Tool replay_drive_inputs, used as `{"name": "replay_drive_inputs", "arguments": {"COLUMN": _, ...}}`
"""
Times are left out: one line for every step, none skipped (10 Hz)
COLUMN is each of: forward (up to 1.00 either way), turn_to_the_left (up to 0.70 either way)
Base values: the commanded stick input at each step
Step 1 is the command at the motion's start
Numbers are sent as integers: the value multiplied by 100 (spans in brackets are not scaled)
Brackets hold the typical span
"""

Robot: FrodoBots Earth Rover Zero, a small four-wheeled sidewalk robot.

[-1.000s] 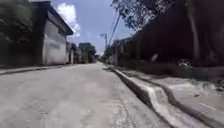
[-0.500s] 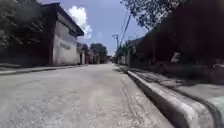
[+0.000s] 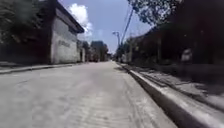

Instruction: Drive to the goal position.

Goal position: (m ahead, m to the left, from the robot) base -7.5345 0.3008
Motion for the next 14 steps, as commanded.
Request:
{"name": "replay_drive_inputs", "arguments": {"forward": 100, "turn_to_the_left": 0}}
{"name": "replay_drive_inputs", "arguments": {"forward": 100, "turn_to_the_left": 0}}
{"name": "replay_drive_inputs", "arguments": {"forward": 100, "turn_to_the_left": 1}}
{"name": "replay_drive_inputs", "arguments": {"forward": 100, "turn_to_the_left": 4}}
{"name": "replay_drive_inputs", "arguments": {"forward": 100, "turn_to_the_left": 9}}
{"name": "replay_drive_inputs", "arguments": {"forward": 100, "turn_to_the_left": 14}}
{"name": "replay_drive_inputs", "arguments": {"forward": 100, "turn_to_the_left": 18}}
{"name": "replay_drive_inputs", "arguments": {"forward": 100, "turn_to_the_left": 23}}
{"name": "replay_drive_inputs", "arguments": {"forward": 100, "turn_to_the_left": 27}}
{"name": "replay_drive_inputs", "arguments": {"forward": 100, "turn_to_the_left": 32}}
{"name": "replay_drive_inputs", "arguments": {"forward": 100, "turn_to_the_left": 9}}
{"name": "replay_drive_inputs", "arguments": {"forward": 100, "turn_to_the_left": 0}}
{"name": "replay_drive_inputs", "arguments": {"forward": 100, "turn_to_the_left": 0}}
{"name": "replay_drive_inputs", "arguments": {"forward": 100, "turn_to_the_left": 0}}
